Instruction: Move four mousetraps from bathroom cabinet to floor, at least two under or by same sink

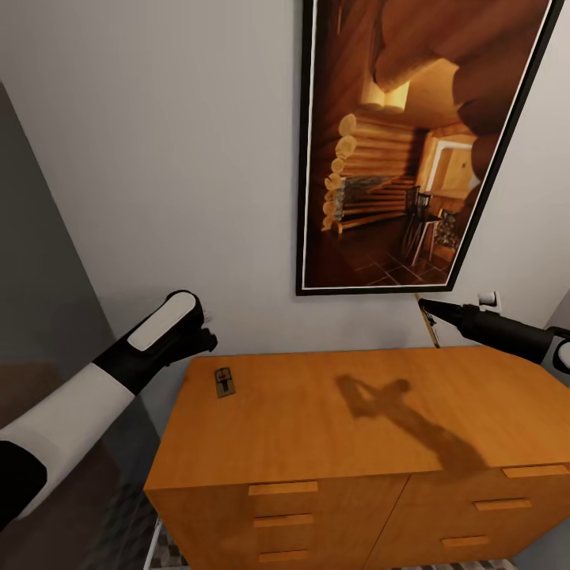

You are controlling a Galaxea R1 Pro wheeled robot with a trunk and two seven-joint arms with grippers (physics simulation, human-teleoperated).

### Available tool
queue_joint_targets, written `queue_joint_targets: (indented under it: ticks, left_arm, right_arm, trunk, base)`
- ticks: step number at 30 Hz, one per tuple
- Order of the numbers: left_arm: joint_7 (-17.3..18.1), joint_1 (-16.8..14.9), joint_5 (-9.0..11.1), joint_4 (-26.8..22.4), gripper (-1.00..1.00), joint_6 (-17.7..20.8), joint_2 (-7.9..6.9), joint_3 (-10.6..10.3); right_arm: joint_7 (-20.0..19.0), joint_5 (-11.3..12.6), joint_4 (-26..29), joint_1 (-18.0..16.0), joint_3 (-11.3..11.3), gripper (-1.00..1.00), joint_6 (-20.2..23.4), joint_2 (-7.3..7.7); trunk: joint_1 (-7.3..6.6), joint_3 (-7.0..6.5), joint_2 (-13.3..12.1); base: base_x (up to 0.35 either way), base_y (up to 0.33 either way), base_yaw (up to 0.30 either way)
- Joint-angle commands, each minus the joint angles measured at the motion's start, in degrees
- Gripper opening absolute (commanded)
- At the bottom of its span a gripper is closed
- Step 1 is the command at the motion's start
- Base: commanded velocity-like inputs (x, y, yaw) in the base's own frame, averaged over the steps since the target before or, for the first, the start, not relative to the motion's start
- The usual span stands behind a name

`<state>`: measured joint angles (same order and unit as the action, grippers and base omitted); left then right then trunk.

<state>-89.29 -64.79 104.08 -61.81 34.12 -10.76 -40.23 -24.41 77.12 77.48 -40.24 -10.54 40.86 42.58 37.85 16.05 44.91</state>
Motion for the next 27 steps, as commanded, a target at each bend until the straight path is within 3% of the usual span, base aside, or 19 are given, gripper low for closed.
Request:
queue_joint_targets:
  ticks: [1,10,21,27]
  left_arm:
    - [-0.4,-0.1,0.3,0.0,1.0,0.6,-0.02,-0.2]
    - [-0.4,-0.1,0.2,0.0,1.0,0.6,0.44,-0.3]
    - [-0.4,-0.1,0.0,0.1,1.0,0.6,0.9,-0.4]
    - [-0.1,-0.1,-1.3,0.3,1.0,0.6,0.71,-0.4]
  right_arm:
    - [0.0,0.3,0.0,-0.1,-0.1,-1.0,0.2,0.05]
    - [0.1,0.3,-0.1,0.0,-0.1,-1.0,0.2,0.05]
    - [0.2,0.3,-0.1,-0.1,-0.1,-1.0,0.1,0.05]
    - [0.2,0.3,-0.1,-0.1,-0.1,-1.0,0.1,0.05]
  trunk:
    - [0.01,0.09,0.1]
    - [0.01,0.09,0.1]
    - [0.01,0.09,0.1]
    - [0.01,0.09,0.1]
  base:
    - [0.0,-0.044,0.0]
    - [0.0,-0.165,0.0]
    - [0.0,-0.015,0.0]
    - [0.116,-0.01,0.0]
